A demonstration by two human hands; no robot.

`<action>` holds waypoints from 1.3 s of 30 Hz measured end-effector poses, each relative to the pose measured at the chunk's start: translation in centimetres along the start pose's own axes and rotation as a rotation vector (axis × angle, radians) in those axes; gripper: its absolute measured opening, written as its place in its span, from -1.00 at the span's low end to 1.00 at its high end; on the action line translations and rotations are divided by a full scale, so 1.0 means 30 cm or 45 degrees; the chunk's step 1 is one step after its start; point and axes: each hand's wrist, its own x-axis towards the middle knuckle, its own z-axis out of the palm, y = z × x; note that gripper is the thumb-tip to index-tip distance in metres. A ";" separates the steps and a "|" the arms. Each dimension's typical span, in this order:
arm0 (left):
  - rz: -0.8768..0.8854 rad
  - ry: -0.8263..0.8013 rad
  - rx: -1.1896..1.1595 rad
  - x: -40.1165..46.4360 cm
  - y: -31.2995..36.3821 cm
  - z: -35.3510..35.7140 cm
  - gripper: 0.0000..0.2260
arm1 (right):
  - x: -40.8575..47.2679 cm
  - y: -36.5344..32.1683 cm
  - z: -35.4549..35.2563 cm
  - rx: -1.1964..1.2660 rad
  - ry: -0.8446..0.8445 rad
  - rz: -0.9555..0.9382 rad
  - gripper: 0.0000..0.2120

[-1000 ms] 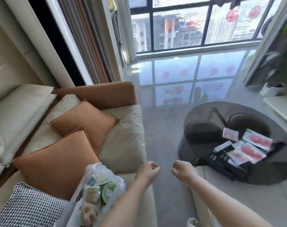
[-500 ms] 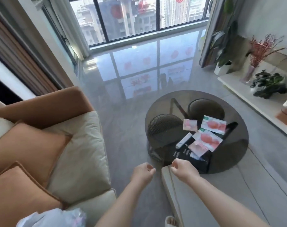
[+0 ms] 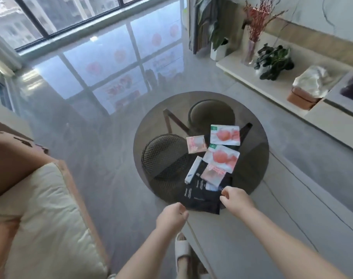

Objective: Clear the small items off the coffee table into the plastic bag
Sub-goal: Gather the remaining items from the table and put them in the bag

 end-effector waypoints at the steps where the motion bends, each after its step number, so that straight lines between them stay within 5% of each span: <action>1: 0.013 -0.009 0.007 0.051 0.006 -0.007 -0.78 | 0.037 0.001 0.002 0.021 0.007 0.031 -0.80; 8: 0.064 -0.019 0.083 0.430 0.039 -0.013 -0.78 | 0.313 0.002 0.089 0.089 0.020 0.170 -0.79; 21: 0.015 0.039 0.048 0.959 0.056 0.186 -0.61 | 0.770 0.076 0.289 -0.020 0.000 0.191 -0.49; 27: 0.017 0.043 0.057 1.075 0.077 0.243 -0.52 | 0.886 0.084 0.345 -0.128 0.068 0.219 -0.35; 36: -0.047 0.081 0.010 1.115 0.067 0.207 -0.72 | 0.926 0.092 0.363 -0.232 0.089 0.281 -0.08; 39: -0.061 0.169 -0.028 1.129 0.045 0.154 -0.70 | 0.936 0.090 0.336 -0.344 0.120 0.262 -0.18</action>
